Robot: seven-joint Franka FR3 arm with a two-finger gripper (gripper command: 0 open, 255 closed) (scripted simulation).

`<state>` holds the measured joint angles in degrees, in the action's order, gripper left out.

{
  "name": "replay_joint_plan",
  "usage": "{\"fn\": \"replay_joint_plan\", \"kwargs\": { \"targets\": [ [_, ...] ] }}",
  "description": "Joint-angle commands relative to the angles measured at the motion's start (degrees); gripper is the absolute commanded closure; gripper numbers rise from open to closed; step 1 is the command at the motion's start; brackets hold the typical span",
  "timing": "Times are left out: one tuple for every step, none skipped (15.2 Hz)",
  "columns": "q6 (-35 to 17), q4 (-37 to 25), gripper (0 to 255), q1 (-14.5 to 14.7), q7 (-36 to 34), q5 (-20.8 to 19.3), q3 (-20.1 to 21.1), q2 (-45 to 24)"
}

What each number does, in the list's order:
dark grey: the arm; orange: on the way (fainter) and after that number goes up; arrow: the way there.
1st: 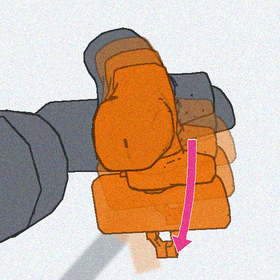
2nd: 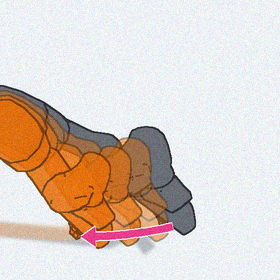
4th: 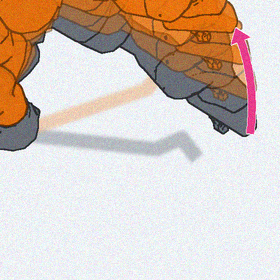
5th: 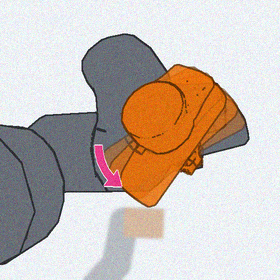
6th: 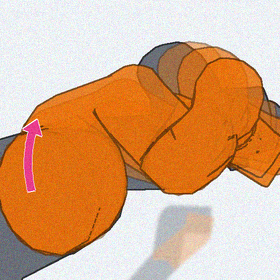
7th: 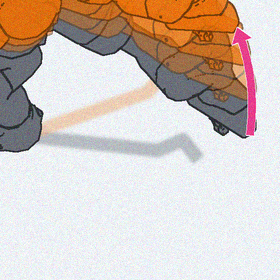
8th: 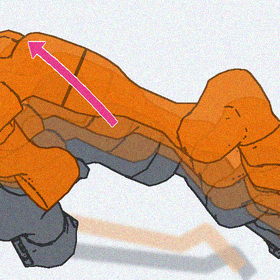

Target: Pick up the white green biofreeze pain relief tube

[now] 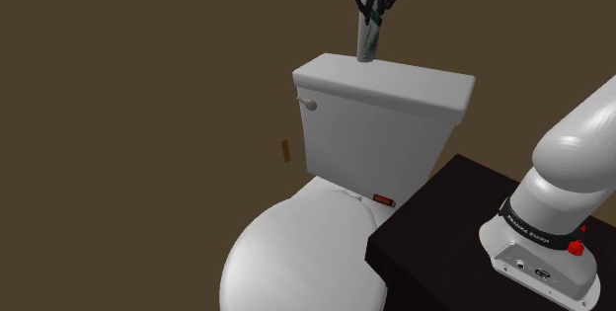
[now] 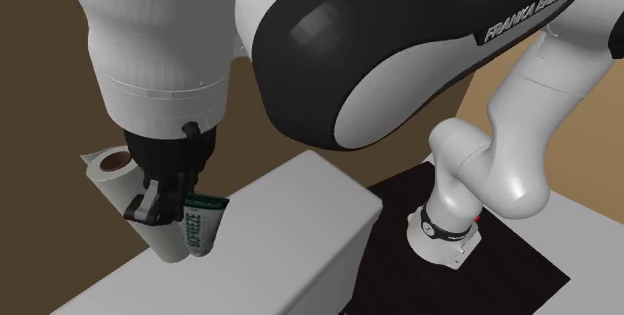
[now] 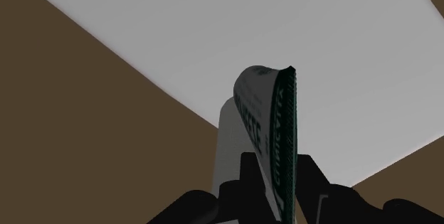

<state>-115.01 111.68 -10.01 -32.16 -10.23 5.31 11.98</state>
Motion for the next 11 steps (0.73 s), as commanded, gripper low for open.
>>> {"fn": "replay_joint_plan", "kwargs": {
  "targets": [
    [1.48, -1.67, 255, 0.04, 0.18, 0.08, 0.06, -0.18],
    [2.24, -2.5, 255, 0.04, 0.31, 0.13, 0.07, -0.25],
    [3.0, -3.36, 255, 0.05, 0.43, 0.17, 0.08, -0.33],
    [3.77, -4.22, 255, 0.06, 0.56, 0.22, 0.09, -0.43],
    [4.54, -5.1, 255, 0.06, 0.68, 0.25, 0.11, -0.53],
    [5.31, -6.0, 255, 0.07, 0.8, 0.29, 0.12, -0.65],
    [6.08, -6.91, 255, 0.07, 0.92, 0.32, 0.13, -0.79],
    [6.85, -7.84, 255, 0.07, 1.04, 0.35, 0.15, -0.93],
    [7.63, -8.79, 255, 0.08, 1.16, 0.37, 0.17, -1.09],
    [7.74, -8.92, 255, 0.08, 1.18, 0.38, 0.17, -1.11],
    [7.75, -8.93, 255, 0.08, 1.18, 0.38, 0.17, -1.11]
  ]
}}
